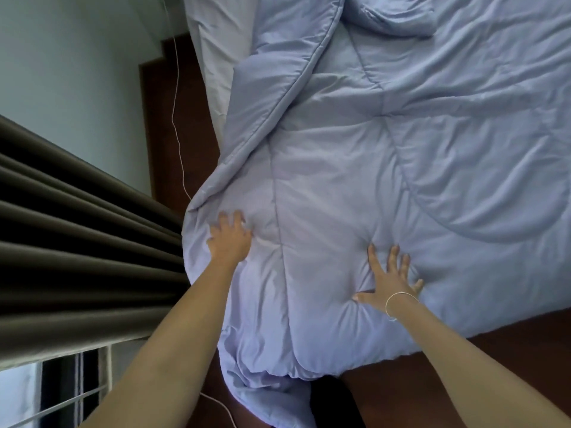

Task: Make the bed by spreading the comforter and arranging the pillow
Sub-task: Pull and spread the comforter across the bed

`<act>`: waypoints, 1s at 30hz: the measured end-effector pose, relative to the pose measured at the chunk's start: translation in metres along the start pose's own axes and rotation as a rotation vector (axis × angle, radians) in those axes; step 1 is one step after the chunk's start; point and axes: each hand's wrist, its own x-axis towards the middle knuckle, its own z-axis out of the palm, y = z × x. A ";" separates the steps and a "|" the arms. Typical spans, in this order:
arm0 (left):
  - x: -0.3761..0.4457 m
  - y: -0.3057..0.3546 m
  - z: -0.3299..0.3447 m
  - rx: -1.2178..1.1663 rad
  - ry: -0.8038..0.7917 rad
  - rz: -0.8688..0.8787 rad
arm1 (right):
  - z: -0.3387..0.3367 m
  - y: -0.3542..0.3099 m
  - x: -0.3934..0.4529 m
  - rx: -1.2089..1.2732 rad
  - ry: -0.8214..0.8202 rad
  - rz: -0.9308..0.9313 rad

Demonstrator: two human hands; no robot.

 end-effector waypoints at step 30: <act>-0.001 -0.075 0.051 0.232 0.022 0.390 | 0.001 -0.019 -0.003 -0.022 0.024 0.129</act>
